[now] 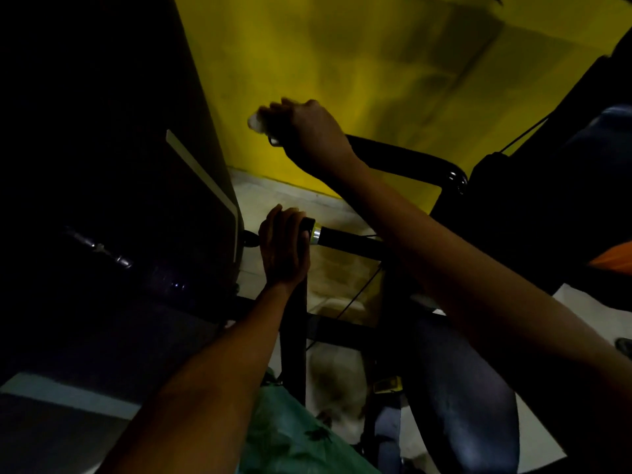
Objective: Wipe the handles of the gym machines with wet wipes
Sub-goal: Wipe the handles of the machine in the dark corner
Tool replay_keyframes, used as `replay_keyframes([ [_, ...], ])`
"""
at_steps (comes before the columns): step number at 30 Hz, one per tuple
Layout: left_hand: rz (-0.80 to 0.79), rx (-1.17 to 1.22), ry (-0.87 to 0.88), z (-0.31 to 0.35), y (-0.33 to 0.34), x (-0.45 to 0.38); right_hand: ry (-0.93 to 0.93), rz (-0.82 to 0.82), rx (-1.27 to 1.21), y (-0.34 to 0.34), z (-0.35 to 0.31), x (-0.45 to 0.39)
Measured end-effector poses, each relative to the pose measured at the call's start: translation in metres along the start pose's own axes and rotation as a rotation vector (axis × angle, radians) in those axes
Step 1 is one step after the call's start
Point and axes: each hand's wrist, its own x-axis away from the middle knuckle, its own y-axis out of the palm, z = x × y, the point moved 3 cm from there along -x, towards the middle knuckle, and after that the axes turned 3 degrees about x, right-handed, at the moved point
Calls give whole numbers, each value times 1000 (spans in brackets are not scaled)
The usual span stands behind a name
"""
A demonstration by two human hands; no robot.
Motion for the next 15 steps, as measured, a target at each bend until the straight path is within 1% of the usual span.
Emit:
replay_keyframes([
  [1,1,6,-14,0,0,0,-32,-52,36,1,-2,3],
  [3,2,20,-33,1,0,-1,-109,38,75,1,0,17],
  [4,0,18,-31,2,0,-1,-122,46,114,-2,2,26],
  [6,9,4,-20,2,1,-1,-146,-23,207,1,10,36],
  [7,13,5,-19,2,1,-2,-160,-7,197,2,11,36],
  [9,14,24,-23,1,1,-2,-110,9,108,3,11,23],
  [11,21,29,-27,1,2,-1,-106,-32,139,7,12,9],
  [13,18,31,-32,1,2,-1,-171,-45,133,8,13,6],
  [15,27,23,-28,1,1,0,-281,1,69,8,15,9],
])
